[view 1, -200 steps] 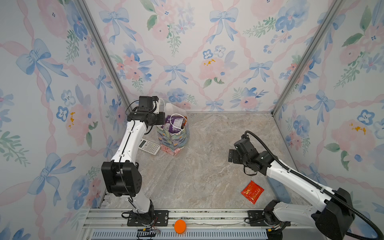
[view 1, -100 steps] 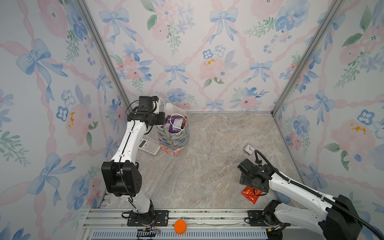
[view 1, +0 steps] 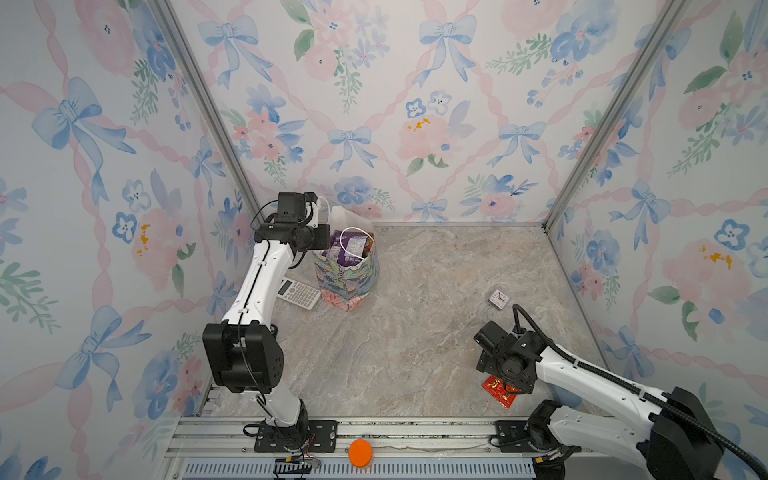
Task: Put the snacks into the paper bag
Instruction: 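Close the right gripper on the edge of the red packet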
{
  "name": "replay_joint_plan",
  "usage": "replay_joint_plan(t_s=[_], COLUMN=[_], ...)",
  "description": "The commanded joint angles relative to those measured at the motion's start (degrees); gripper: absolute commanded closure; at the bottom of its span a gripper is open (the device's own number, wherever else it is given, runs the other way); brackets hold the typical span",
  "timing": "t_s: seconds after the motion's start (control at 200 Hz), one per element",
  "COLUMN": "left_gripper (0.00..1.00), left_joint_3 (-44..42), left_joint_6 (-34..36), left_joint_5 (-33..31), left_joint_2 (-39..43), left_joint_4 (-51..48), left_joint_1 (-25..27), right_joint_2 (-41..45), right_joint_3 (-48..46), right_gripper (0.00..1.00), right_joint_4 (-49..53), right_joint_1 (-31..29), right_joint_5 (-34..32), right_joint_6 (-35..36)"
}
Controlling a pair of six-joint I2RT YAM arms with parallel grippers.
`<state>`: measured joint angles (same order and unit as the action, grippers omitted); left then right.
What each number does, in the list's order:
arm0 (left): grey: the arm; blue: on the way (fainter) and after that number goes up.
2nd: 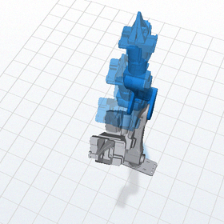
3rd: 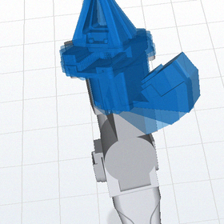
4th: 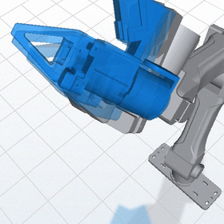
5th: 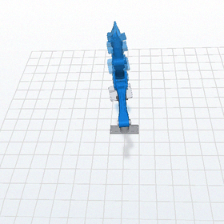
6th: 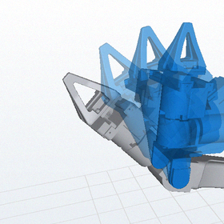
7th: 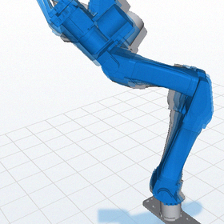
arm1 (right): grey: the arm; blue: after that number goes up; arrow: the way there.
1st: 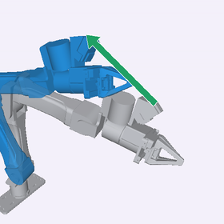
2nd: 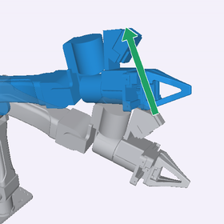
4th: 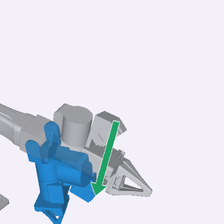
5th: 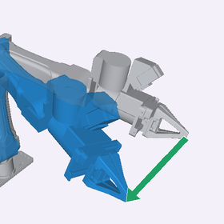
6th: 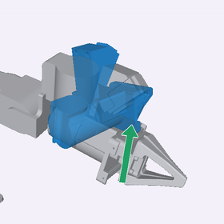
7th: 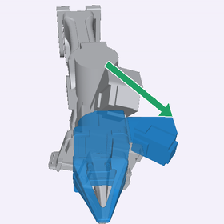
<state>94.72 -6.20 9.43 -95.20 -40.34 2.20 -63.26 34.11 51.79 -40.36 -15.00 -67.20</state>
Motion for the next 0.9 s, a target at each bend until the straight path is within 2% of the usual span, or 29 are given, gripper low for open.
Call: replay_joint_plan(t_s=[0.0, 0.23, 0.455, 0.74, 0.895], left_gripper=[1.00, 1.00, 1.00, 1.00, 1.00], left_joint_3=[-0.8, -0.8, -0.8, -0.8, -0.9], left_joint_6=[-0.1, 0.0, 0.0, 0.0, 0.0], left_joint_5=[0.8, 0.6, 0.5, 0.6, 0.5], left_joint_2=[-0.6, -0.7, -0.8, -0.9, -1.0], left_joint_4=[-1.1, -1.1, -1.1, -1.1, -1.1], left_joint_1=[-0.2, -0.2, -0.2, -0.2, -0.2], right_joint_2=[-2.1, -7.1, -11.6, -22.9, -25.3], right_joint_3=[-1.7, -2.5, -1.8, 12.5, 18.5], right_gripper=[0.03, 0.03, 0.03, 0.03, 0.03], right_joint_4=[-3.5, -9.4, -21.7, -22.6, -21.2], right_joint_1=[-1.1, -1.3, -3.9, -8.8, -9.5], right_joint_5=[2.9, 4.1, 6.9, 6.3, 5.7], right_joint_6=[-3.8, -3.4, 3.2, 12.0, 15.2])
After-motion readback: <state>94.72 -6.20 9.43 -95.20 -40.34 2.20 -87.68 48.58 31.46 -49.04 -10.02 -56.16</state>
